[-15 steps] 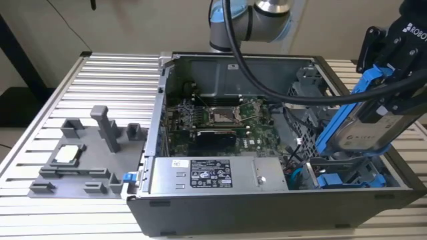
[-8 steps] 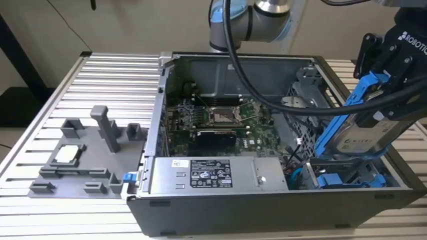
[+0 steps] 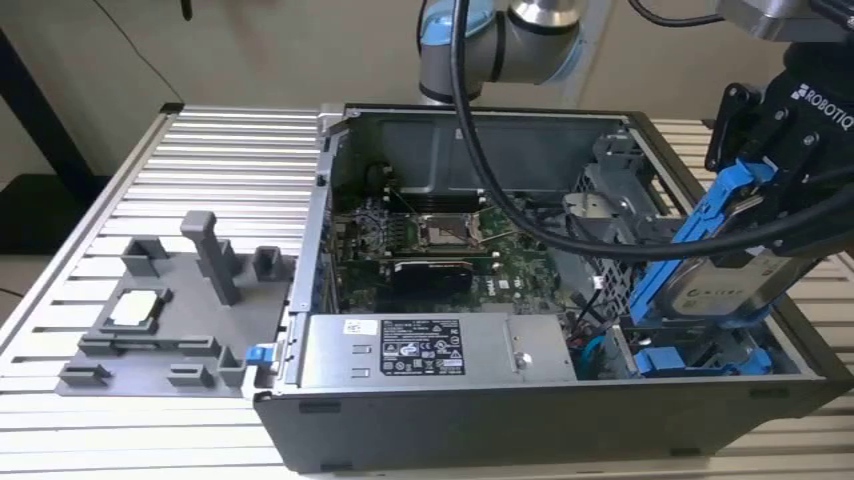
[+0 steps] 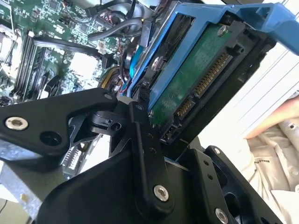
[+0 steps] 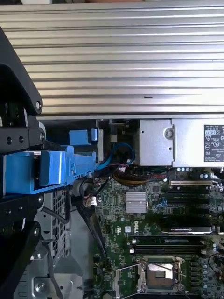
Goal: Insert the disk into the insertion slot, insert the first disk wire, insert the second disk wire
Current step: 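Insert the disk into the insertion slot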
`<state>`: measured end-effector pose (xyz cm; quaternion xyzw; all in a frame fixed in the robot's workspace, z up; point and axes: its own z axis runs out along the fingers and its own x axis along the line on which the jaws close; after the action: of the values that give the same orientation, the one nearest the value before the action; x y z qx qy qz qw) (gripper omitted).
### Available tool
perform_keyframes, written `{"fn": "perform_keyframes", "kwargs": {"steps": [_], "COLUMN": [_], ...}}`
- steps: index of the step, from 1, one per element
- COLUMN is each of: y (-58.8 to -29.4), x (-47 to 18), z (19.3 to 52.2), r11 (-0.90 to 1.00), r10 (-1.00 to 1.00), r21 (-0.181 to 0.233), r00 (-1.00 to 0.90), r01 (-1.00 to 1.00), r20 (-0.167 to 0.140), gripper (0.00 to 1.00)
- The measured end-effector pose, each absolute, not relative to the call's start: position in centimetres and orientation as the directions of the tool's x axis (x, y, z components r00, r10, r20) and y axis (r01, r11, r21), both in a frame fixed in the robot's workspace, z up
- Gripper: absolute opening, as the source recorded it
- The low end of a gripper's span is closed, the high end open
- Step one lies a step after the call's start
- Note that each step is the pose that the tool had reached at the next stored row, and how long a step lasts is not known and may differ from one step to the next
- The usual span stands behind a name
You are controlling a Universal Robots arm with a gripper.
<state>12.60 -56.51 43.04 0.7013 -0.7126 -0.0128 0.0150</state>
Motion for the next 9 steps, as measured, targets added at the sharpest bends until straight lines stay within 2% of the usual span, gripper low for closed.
{"fn": "perform_keyframes", "kwargs": {"steps": [9], "y": [-56.8], "x": [12.6], "z": [41.9], "r11": [0.016], "r10": [-1.000], "r21": [0.039], "r00": [-0.016], "r01": [-0.999], "r20": [0.003], "gripper": [0.33]}}
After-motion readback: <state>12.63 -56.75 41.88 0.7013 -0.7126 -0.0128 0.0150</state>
